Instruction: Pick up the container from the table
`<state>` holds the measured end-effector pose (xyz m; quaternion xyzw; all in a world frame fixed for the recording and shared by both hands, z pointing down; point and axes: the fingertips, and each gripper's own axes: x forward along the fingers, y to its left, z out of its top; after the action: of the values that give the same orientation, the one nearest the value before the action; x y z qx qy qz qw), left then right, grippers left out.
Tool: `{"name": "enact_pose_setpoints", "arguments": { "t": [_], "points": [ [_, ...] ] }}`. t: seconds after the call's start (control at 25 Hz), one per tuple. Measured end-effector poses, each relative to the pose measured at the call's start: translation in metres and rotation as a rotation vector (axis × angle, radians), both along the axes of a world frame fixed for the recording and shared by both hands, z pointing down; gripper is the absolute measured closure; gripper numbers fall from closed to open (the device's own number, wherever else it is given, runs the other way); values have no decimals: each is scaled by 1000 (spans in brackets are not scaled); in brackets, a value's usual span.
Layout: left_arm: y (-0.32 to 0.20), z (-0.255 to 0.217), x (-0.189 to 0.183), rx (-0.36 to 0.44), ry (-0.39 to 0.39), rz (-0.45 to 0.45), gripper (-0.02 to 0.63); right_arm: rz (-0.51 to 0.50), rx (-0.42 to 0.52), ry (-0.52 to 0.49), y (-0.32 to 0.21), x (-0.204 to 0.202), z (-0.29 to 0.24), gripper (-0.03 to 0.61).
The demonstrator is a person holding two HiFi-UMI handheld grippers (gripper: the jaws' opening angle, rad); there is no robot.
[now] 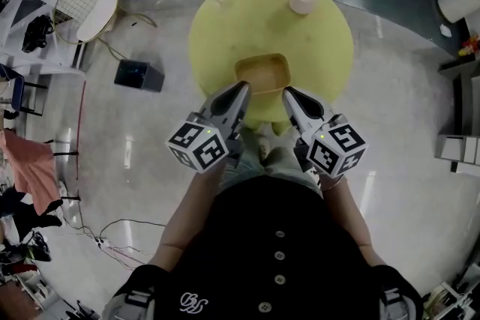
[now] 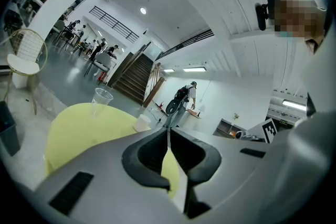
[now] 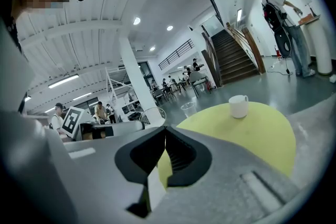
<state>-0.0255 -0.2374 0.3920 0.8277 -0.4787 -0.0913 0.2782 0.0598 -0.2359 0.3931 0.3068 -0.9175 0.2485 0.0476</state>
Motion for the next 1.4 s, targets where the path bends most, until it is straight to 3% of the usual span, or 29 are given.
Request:
{"name": "enact_pose_setpoints", "arguments": {
  "t": [0.52,1.28,1.36,1.4],
  "points": [
    [-20,25,-6,-77,26,78,589,63,-75,52,-25,-2,26,575],
    [-36,110,-36,-336,-2,132,588,163,-221,141,-69,5,87,574],
    [-40,121,-44,-365,-11,100,565,165,-231,149,-72,4,93,571],
    [-42,126,-48,-379,-17,91,516,166,-234,153,-74,3,96,563]
  ]
}}
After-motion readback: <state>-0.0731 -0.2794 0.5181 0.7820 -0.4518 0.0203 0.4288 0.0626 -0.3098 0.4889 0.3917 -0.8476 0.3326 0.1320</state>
